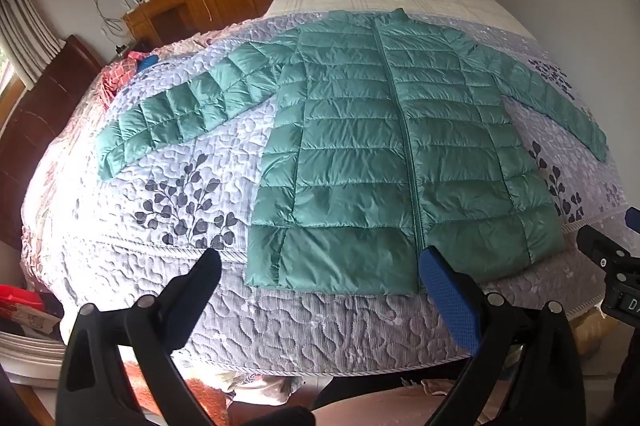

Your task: Fold large clothes

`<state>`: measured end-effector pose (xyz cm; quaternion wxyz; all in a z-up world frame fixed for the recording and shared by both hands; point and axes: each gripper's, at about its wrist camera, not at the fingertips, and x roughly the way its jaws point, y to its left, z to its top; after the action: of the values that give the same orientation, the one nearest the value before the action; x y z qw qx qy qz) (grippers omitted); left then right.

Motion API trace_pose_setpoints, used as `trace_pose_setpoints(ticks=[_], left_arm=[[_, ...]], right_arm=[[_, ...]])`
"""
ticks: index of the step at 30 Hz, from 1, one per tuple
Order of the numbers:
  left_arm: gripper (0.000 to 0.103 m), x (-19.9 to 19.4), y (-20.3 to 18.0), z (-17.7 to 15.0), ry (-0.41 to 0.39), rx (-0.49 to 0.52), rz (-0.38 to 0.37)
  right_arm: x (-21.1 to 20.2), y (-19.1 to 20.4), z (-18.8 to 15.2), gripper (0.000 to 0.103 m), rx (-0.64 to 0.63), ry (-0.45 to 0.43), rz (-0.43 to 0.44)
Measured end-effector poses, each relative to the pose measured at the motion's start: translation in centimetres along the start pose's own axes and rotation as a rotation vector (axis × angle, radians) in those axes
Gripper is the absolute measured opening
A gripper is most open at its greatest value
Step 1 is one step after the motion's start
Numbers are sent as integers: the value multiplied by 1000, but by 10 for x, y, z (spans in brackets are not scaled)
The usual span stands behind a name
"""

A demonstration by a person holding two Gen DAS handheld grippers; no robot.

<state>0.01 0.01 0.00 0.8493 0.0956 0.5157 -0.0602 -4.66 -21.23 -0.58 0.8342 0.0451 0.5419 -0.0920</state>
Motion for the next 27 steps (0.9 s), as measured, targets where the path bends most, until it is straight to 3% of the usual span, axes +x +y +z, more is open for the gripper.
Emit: trace_pose_setpoints(ticks=[27], left_arm=[[99,0,0,0,-3,3,9]], right_arm=[[1,-1,-1,100,2,1,3]])
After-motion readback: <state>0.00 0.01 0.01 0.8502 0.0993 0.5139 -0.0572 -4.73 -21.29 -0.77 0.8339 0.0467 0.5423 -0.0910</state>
